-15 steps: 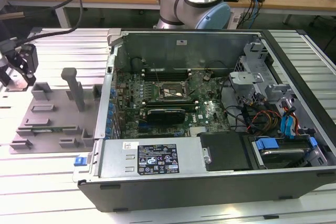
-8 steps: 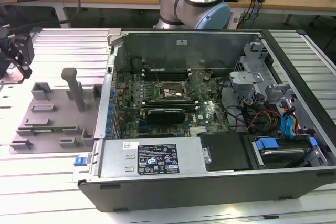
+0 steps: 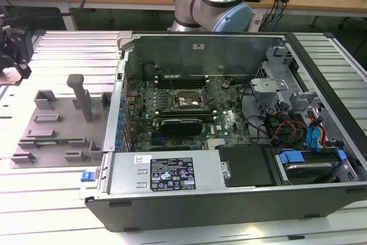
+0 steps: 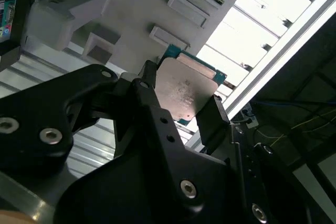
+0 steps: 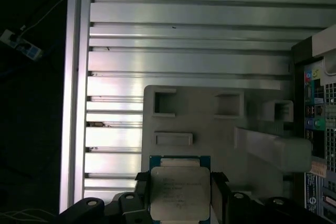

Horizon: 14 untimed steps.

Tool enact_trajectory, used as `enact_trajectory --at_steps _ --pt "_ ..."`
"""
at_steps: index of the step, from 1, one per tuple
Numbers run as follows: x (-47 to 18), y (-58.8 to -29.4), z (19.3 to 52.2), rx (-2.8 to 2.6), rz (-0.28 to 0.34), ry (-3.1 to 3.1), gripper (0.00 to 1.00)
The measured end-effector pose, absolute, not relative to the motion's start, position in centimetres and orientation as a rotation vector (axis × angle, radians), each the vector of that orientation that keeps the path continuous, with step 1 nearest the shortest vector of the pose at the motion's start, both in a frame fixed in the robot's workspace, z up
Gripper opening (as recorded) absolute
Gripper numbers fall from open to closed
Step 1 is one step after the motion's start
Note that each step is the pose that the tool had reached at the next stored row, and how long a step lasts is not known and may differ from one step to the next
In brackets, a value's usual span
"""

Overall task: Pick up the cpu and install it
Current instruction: 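Pick up the cpu and move it towards the insertion slot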

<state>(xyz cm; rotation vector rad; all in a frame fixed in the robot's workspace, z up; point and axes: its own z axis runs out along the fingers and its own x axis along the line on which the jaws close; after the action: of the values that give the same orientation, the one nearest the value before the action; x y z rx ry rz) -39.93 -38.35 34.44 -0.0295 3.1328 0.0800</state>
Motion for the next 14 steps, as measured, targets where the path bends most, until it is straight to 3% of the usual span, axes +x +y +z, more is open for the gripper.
enact_trajectory --at_steps 14 --pt "-39.9 -38.2 38.0 -0.029 0.080 3.132 0.55"
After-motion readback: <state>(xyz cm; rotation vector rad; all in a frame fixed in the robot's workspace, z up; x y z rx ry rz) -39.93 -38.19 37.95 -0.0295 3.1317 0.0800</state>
